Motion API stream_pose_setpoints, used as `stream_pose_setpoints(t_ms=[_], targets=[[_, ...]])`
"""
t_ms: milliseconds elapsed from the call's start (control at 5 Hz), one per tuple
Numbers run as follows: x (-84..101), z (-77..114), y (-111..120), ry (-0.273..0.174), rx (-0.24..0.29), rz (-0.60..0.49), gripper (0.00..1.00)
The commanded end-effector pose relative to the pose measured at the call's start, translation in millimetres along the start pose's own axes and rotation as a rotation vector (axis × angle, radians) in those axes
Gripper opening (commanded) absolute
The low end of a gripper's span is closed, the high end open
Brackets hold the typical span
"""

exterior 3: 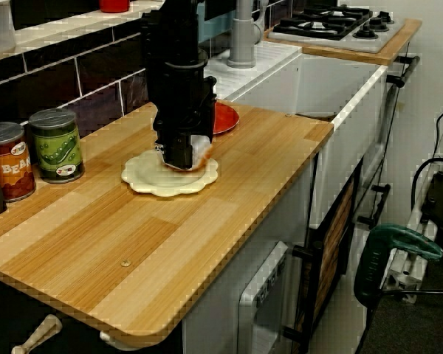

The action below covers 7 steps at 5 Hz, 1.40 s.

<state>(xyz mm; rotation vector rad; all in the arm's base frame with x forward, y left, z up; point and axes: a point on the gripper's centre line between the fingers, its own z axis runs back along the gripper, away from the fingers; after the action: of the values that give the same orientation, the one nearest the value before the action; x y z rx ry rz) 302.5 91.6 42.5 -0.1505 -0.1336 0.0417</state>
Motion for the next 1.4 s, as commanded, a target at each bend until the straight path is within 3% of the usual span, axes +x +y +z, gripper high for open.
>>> stream_pose_setpoints(t_ms=[0, 400, 1000, 1200], targets=[[25.0, 26.4, -13, -0.019, -0.019, -0.065, 0.00], [40.6, 32.5, -29, 0.051, -0.076, -0.096, 0.00], [40.0, 44.8, -40, 0.088, -0.184, -0.166, 0.00], [36.8, 47.4, -46, 0.099, -0.194, -0.178, 0.00]])
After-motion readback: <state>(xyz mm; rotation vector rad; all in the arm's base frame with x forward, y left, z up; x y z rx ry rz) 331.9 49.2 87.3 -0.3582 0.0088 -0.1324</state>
